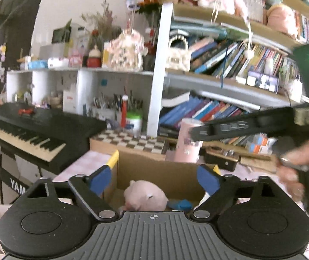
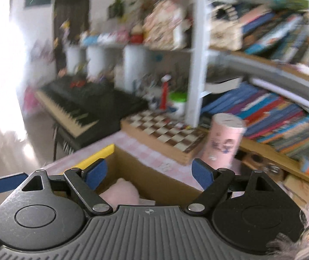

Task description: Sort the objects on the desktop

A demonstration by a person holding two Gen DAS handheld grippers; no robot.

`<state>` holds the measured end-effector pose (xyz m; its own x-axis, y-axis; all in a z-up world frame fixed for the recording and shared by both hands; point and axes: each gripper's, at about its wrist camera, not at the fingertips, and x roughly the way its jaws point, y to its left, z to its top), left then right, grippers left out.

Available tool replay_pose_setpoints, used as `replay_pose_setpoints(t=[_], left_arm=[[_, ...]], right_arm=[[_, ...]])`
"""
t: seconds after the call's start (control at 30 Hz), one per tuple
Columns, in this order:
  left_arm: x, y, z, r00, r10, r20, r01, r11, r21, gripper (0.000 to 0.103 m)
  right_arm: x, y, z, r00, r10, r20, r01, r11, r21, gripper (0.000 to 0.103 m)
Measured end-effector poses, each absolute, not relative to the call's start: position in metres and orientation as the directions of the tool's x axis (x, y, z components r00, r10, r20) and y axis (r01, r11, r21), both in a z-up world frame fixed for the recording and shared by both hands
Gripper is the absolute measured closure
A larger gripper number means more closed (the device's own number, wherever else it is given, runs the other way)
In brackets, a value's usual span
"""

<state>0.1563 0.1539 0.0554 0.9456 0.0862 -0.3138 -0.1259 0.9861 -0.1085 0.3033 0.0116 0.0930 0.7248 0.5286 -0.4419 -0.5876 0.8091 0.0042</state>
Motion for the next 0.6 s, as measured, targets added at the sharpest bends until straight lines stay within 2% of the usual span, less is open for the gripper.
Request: replay_pose_setpoints(t=[0.07,0.2,0.4,0.6], left_arm=[[0.146,0.151,0.058,0.955,0.082,-0.287,-0.115,0.988,-0.102,0.006],[0.127,0.147,0.058,0.962,0.070,-0.265,-0.098,0.991,-0.096,0.003],[0.098,0.137,0.045,0.953,0.030,-0.300,-0.064,0.993,-0.103,0.001],[0.066,0.126,0.031,0.942,0.019,-0.336,-0.048,0.996,-0.078,0.001]], right_arm=[[0.284,-0.010,0.093,0.772,0.493,-0.401,-0.531,0.847,0.017,0.017],[0.250,-0.041,0.085,0.839,0.392,-0.377,-0.418,0.908,0.014,0.017],[0.189,-0.071,0.064,0.898,0.264,-0.352,-0.277,0.961,0.013,0.017],[0.133,-0.079,0.038,0.911,0.199,-0.361,-0.202,0.979,0.029,0.016]])
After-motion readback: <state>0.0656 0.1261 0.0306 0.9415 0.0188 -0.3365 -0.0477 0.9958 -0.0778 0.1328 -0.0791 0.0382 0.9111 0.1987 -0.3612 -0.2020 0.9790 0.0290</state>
